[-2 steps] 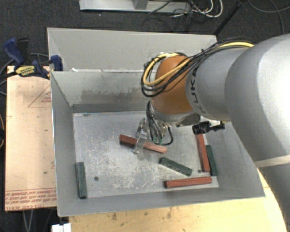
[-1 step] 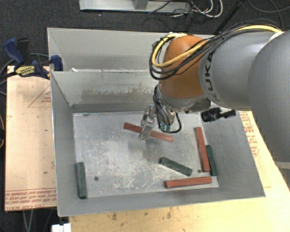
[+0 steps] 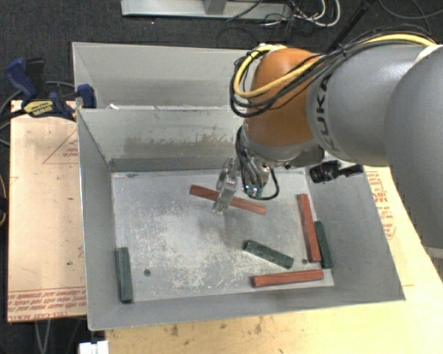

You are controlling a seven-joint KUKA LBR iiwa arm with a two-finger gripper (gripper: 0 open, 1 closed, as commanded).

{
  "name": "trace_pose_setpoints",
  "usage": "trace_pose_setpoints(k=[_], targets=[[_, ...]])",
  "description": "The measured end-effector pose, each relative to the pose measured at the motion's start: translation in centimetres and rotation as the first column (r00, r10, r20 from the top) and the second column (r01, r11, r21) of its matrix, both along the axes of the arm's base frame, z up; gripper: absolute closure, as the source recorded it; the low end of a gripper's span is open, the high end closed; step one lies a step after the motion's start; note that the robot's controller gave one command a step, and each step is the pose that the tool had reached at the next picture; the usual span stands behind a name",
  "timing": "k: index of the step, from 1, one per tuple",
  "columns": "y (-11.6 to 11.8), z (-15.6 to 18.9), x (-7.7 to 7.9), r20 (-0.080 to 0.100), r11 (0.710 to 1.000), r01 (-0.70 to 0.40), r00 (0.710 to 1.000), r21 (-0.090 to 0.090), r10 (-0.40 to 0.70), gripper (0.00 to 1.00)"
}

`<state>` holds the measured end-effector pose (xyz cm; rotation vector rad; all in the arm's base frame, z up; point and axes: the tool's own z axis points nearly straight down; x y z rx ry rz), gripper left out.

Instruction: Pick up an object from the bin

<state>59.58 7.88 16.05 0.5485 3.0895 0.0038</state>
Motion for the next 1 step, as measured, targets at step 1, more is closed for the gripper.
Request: trace_pose_setpoints(k=[1], targets=[[0.05,2.26,0.1,0.001,1.0,-0.002,1.0,0.0,0.002,1.0]])
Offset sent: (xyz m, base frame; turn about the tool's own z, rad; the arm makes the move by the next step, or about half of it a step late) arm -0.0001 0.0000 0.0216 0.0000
